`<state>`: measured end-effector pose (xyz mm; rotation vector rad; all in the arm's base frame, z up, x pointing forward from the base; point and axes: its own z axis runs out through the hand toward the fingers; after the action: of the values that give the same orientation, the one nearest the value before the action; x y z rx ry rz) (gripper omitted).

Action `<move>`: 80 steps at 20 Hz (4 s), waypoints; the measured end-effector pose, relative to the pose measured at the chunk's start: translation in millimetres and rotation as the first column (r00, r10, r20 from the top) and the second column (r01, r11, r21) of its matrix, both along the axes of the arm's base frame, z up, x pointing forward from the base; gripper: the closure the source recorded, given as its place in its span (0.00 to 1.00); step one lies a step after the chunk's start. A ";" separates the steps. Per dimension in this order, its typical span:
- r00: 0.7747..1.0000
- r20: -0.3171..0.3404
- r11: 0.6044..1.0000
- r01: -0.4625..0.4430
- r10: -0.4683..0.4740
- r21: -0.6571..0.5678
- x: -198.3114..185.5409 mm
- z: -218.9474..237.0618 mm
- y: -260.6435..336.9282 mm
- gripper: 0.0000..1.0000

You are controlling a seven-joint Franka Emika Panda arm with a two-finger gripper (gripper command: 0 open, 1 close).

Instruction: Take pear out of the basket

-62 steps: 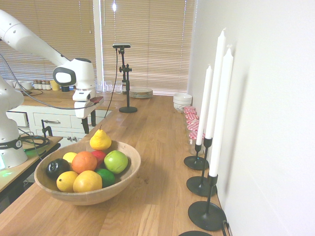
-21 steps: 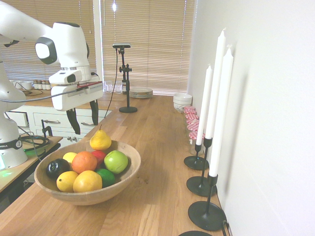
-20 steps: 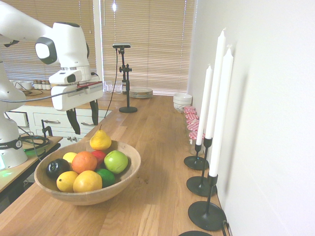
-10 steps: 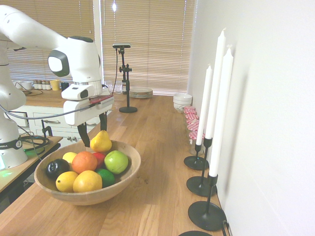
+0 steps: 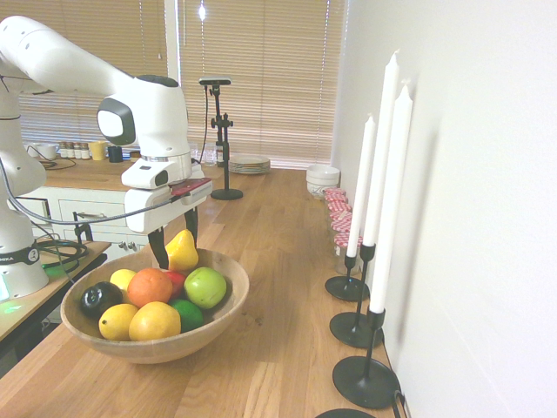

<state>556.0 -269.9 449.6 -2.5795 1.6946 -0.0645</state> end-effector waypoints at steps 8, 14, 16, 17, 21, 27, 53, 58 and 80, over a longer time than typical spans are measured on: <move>1.000 0.002 1.000 0.013 -0.013 0.015 -3.6 -0.4 -6.2 1.00; 1.000 0.004 1.000 0.014 -0.014 0.019 -3.4 0.0 -6.1 1.00; 1.000 0.006 1.000 0.014 -0.014 0.018 -3.5 0.8 -6.3 1.00; 1.000 0.008 1.000 0.014 -0.014 0.017 -3.7 2.2 -6.5 1.00; 0.999 0.035 1.000 -0.008 0.007 0.014 -9.1 35.3 -1.9 1.00; 0.987 0.112 0.993 -0.116 0.117 -0.017 -25.4 142.6 59.8 1.00; 0.959 -0.160 0.968 -0.244 0.233 -0.051 54.0 -93.1 221.5 1.00; 0.965 -0.144 0.973 -0.228 0.221 -0.032 62.2 -95.8 170.8 1.00; 0.963 -0.142 0.971 -0.236 0.229 -0.029 66.3 -97.7 167.2 0.00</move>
<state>622.3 -102.7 351.9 -2.8582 1.4289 0.0887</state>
